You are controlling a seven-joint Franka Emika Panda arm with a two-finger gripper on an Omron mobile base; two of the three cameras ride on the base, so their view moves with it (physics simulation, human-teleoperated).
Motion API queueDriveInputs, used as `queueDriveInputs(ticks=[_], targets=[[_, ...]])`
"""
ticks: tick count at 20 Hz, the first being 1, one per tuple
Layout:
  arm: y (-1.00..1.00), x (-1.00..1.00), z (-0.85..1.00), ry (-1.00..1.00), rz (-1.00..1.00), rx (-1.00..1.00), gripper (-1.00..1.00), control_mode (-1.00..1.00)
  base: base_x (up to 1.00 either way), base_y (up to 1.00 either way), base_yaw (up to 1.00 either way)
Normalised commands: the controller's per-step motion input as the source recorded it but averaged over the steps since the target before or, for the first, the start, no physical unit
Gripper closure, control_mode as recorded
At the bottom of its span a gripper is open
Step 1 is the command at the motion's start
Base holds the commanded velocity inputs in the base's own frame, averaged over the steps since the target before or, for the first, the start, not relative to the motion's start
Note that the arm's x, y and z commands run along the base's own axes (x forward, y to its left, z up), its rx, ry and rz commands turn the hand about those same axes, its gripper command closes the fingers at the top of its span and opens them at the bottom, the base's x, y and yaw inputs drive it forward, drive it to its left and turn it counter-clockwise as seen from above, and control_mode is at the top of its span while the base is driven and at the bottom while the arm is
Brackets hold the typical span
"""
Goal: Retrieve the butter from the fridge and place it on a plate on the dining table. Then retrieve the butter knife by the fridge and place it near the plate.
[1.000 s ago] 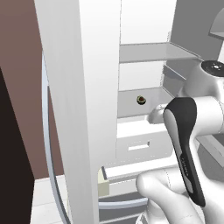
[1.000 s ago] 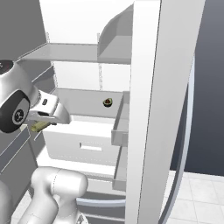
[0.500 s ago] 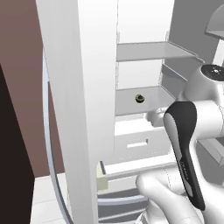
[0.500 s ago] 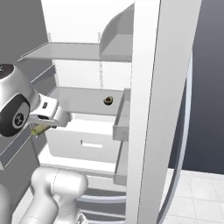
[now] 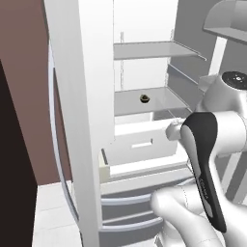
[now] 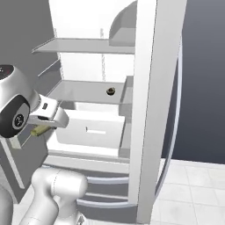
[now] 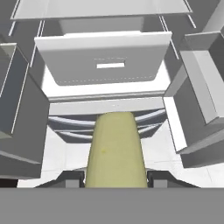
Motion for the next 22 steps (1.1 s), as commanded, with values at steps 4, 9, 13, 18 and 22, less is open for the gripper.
queueDriveInputs(ticks=[4, 9, 13, 18, 22], targets=[[0.0, 0.0, 0.0, 0.0, 0.0, 0.0, 1.0, 1.0, -0.51, 0.0, -0.13], [0.0, 0.0, 0.0, 0.0, 0.0, 0.0, 1.0, 1.0, -0.52, 0.03, -0.12], [0.0, 0.0, 0.0, 0.0, 0.0, 0.0, 1.0, 1.0, -0.46, 0.03, -0.13], [0.0, 0.0, 0.0, 0.0, 0.0, 0.0, 1.0, 1.0, -0.49, 0.01, -0.38], [0.0, 0.0, 0.0, 0.0, 0.0, 0.0, 1.0, 1.0, -0.38, 0.0, -0.68]])
